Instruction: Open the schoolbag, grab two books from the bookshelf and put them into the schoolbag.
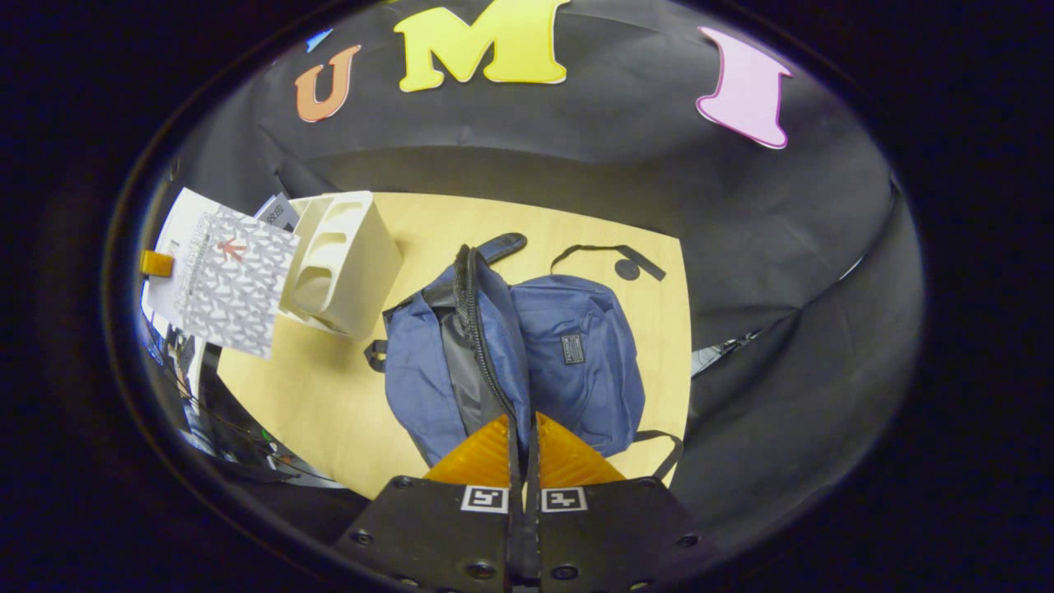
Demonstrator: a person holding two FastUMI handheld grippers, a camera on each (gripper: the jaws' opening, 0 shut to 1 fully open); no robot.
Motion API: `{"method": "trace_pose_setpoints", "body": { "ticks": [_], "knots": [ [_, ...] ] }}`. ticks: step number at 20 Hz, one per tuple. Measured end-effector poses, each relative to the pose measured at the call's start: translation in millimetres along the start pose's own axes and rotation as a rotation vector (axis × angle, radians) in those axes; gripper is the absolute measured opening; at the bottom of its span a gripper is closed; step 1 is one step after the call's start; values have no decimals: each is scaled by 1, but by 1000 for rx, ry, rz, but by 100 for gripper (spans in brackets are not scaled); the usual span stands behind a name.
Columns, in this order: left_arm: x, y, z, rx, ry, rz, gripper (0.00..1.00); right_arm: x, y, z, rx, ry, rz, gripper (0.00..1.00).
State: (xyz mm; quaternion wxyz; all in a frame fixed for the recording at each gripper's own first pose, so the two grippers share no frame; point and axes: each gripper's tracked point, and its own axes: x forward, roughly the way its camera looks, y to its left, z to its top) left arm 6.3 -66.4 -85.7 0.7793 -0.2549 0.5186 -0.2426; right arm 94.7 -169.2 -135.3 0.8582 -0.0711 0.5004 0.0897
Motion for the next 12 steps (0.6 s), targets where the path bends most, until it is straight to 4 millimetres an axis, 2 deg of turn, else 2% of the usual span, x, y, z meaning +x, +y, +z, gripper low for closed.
{"method": "trace_pose_setpoints", "body": {
  "ticks": [2, 4, 5, 6, 10, 12],
  "knots": [
    [29, -21, -9, -5, -29, -65, 42, 0, 1, -3, -10, 3, -3, 0],
    [57, -33, -25, -39, -35, -100, 42, -1, 0, -3, -2, 2, -2, 0],
    [70, -35, -31, -65, -41, -109, 38, -1, 0, -2, 5, -2, 0, 0],
    [87, -37, -41, -89, -40, -115, 42, -3, -2, -2, 11, -4, 0, 0],
    [149, -45, -79, -157, 23, -148, 42, -6, -7, 0, 13, -10, -1, 0],
    [177, -53, -87, -193, 28, -175, 42, -7, -9, 0, 14, -12, 1, 0]
  ]
}}
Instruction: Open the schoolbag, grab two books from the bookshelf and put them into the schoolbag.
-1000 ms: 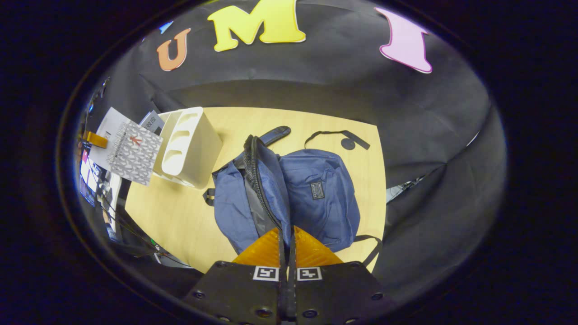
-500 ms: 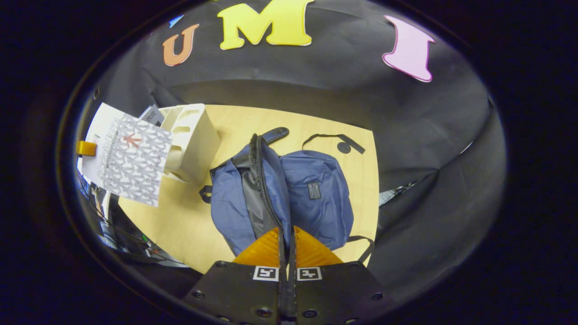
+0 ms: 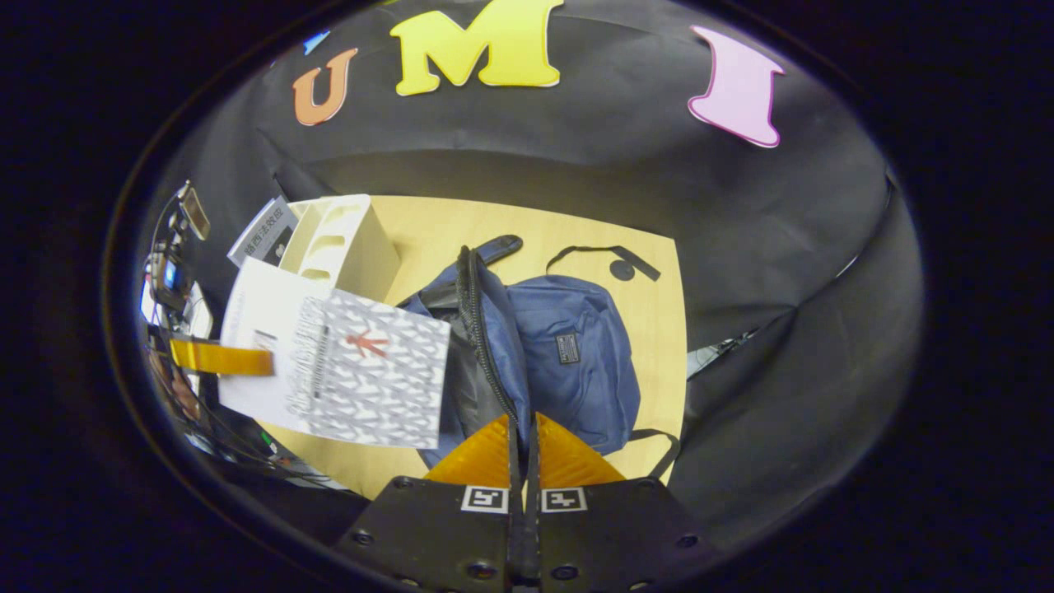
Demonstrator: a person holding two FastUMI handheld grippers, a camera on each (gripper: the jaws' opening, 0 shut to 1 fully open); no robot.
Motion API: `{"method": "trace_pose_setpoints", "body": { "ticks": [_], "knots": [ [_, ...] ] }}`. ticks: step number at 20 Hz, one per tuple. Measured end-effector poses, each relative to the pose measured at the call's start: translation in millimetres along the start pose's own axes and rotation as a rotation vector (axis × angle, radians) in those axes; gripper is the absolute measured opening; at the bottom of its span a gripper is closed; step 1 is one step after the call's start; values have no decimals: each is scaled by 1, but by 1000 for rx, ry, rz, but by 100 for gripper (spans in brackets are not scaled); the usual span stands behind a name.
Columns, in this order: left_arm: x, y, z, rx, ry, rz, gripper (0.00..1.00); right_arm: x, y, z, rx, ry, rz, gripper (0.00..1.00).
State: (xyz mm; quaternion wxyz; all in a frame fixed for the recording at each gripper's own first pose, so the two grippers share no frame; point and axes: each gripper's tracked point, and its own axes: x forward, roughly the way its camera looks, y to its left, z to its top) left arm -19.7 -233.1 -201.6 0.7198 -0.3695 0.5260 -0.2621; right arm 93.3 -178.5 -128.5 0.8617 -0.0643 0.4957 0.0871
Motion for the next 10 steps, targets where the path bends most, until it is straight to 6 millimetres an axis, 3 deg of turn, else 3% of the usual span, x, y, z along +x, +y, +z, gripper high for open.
{"method": "trace_pose_setpoints", "body": {
  "ticks": [3, 10],
  "knots": [
    [39, 4, -4, -47, -8, -21, 42, -4, -4, 1, -2, -5, 1, 0],
    [102, 18, -12, -135, -10, -70, 42, 0, -10, 5, 43, -7, 30, 0]
  ]
}}
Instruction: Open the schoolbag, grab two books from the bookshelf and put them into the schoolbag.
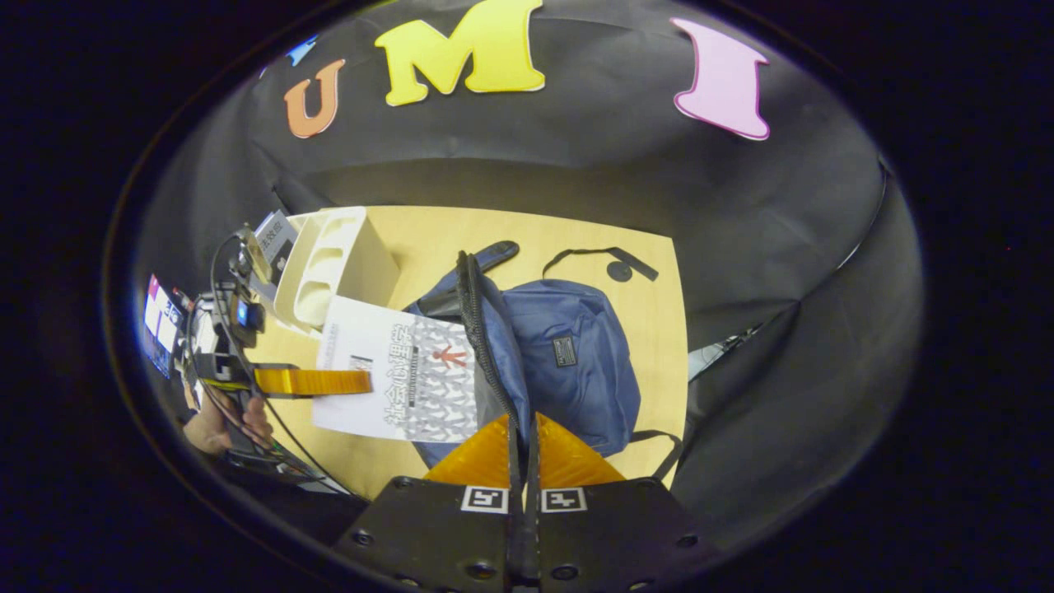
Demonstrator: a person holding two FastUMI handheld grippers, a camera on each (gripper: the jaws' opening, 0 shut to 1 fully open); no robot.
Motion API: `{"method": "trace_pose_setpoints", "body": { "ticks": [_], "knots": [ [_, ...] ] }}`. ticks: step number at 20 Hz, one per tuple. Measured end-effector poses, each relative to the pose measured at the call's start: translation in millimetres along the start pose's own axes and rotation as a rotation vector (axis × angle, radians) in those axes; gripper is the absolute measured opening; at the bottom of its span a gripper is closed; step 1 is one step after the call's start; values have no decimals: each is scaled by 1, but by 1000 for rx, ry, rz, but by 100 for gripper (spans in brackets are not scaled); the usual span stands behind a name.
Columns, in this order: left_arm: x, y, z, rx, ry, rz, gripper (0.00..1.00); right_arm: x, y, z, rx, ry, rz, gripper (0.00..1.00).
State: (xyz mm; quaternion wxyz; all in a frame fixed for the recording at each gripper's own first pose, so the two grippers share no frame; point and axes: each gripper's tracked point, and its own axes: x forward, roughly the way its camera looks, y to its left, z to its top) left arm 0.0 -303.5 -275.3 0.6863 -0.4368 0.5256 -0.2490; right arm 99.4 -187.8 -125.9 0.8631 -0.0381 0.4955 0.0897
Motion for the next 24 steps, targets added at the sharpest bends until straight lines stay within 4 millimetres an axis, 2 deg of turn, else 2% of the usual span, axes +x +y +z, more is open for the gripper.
{"method": "trace_pose_setpoints", "body": {
  "ticks": [3, 7, 11, 14, 15, 16, 17, 18, 21, 22, 23, 24],
  "knots": [
    [18, 1, -7, 5, 9, -32, 42, 0, -3, 5, 5, 4, 0, 0],
    [48, -5, -5, 66, -5, -75, 41, -3, -6, 13, -3, 0, -13, 0],
    [75, 1, -7, -2, 7, -132, 41, -3, -12, 15, -2, 8, -35, 0],
    [88, 9, -12, -105, 39, -163, 42, -1, -9, 16, 8, 21, -30, 0],
    [92, 11, -15, -131, 50, -170, 49, 0, -6, 17, 18, 23, -22, 0],
    [95, 11, -16, -138, 53, -175, 49, -1, -4, 16, 17, 27, -20, 0],
    [99, 10, -17, -129, 57, -172, 42, 0, -4, 17, 15, 29, -21, 0],
    [103, 13, -19, -113, 62, -152, 42, 1, -2, 16, 14, 34, -19, 0],
    [105, 23, -20, -70, 79, -76, 56, 3, 3, 14, 46, 48, 7, 0],
    [104, 35, -20, -52, 87, -5, 58, 4, 2, 13, 54, 52, 9, 0],
    [103, 53, -22, -36, 111, 86, 80, 4, 2, 13, 60, 54, 11, 0],
    [101, 65, -25, -28, 137, 142, 60, 5, 2, 11, 63, 57, 12, 0]
  ]
}}
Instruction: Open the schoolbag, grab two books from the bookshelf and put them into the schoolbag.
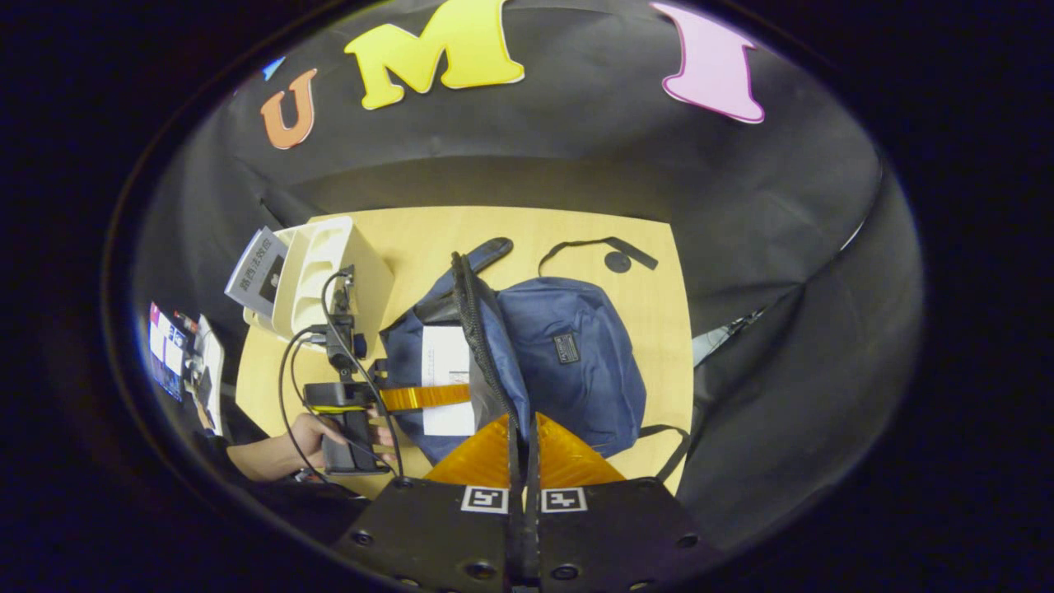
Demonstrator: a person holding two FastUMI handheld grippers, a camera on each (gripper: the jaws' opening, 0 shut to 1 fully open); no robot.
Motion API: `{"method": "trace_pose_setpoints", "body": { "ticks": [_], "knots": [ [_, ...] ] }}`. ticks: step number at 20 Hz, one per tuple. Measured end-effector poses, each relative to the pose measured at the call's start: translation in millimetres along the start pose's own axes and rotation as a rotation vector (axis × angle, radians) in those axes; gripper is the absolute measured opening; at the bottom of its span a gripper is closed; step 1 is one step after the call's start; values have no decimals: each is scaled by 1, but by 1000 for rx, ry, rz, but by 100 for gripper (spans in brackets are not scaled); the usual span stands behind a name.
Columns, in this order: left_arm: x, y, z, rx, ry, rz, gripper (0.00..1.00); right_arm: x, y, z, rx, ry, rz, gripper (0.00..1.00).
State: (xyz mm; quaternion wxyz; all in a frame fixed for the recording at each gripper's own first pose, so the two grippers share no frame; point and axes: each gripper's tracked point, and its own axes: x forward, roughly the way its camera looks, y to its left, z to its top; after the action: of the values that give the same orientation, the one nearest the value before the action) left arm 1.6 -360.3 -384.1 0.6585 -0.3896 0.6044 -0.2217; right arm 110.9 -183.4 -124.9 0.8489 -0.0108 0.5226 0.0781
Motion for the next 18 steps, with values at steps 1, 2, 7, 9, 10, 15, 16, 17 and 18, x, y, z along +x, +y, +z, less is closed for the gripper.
{"method": "trace_pose_setpoints", "body": {
  "ticks": [1, 2, 7, 9, 10, 15, 16, 17, 18],
  "knots": [
    [-4, 0, -1, -1, 9, 18, 93, 1, 1, -1, -1, 3, 1, 0],
    [-8, 5, 1, 12, 9, 55, 82, 2, 2, -3, 0, 6, 5, 0],
    [-54, 15, 7, 199, -10, 267, 97, 5, 4, -4, -14, -1, 1, 0],
    [-81, 20, 15, 305, -44, 354, 97, 8, 8, -5, -15, -4, 7, 0],
    [-97, 20, 19, 367, -58, 401, 97, 9, 10, -5, -17, -8, 7, 0],
    [-174, 3, 38, 565, -184, 496, 97, 9, 24, -9, -54, -27, 3, 0],
    [-191, 0, 39, 586, -207, 509, 97, 9, 27, -9, -59, -33, 2, 0],
    [-209, 0, 40, 608, -237, 526, 97, 8, 29, -9, -65, -39, -2, 0],
    [-227, 1, 44, 637, -273, 550, 97, 8, 32, -11, -72, -44, -7, 0]
  ]
}}
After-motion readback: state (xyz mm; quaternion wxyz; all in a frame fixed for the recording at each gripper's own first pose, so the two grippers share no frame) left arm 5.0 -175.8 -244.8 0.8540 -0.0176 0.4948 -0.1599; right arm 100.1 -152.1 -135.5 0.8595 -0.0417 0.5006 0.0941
